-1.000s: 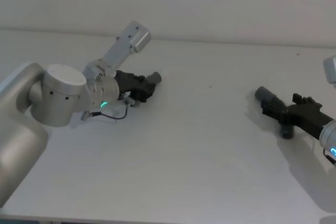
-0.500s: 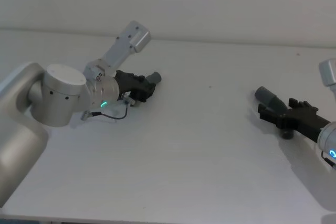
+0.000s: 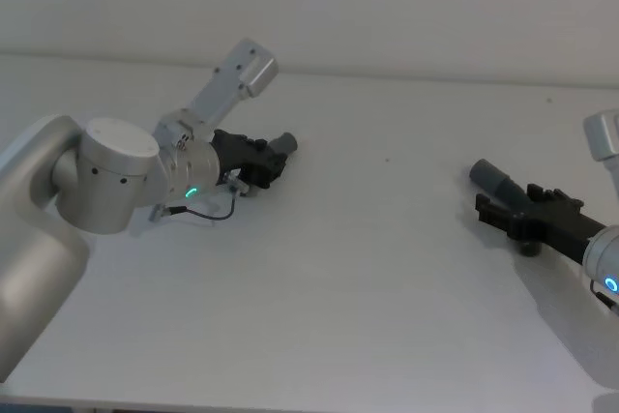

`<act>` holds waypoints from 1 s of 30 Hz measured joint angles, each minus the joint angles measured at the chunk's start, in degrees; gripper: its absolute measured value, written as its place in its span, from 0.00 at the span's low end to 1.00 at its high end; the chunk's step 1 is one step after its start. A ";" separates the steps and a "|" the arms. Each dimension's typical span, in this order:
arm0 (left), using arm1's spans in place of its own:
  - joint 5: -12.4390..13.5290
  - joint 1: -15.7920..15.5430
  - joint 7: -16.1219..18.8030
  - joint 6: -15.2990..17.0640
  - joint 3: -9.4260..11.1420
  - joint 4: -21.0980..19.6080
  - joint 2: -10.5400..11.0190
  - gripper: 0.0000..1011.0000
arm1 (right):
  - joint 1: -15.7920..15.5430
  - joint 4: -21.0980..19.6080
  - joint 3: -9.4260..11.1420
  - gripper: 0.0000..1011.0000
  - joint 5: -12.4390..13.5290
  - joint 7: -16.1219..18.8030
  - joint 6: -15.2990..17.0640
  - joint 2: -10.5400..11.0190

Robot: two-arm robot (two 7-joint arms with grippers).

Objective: Use both hands to pick up one end of the pipe from the table, align the ends, and insert them.

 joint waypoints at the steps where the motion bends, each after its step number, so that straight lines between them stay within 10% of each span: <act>1: 0.00 0.00 0.00 0.00 0.00 0.00 0.00 0.34 | 0.01 0.01 -0.03 0.90 0.01 0.01 0.00 0.01; 23: 0.00 0.00 0.00 0.00 0.00 0.00 0.00 0.34 | 0.14 0.24 -0.27 0.25 0.10 0.03 -0.07 0.14; 30: 0.00 0.00 0.00 0.00 0.00 0.00 0.00 0.34 | 0.16 0.27 -0.30 0.18 0.09 0.03 -0.10 0.14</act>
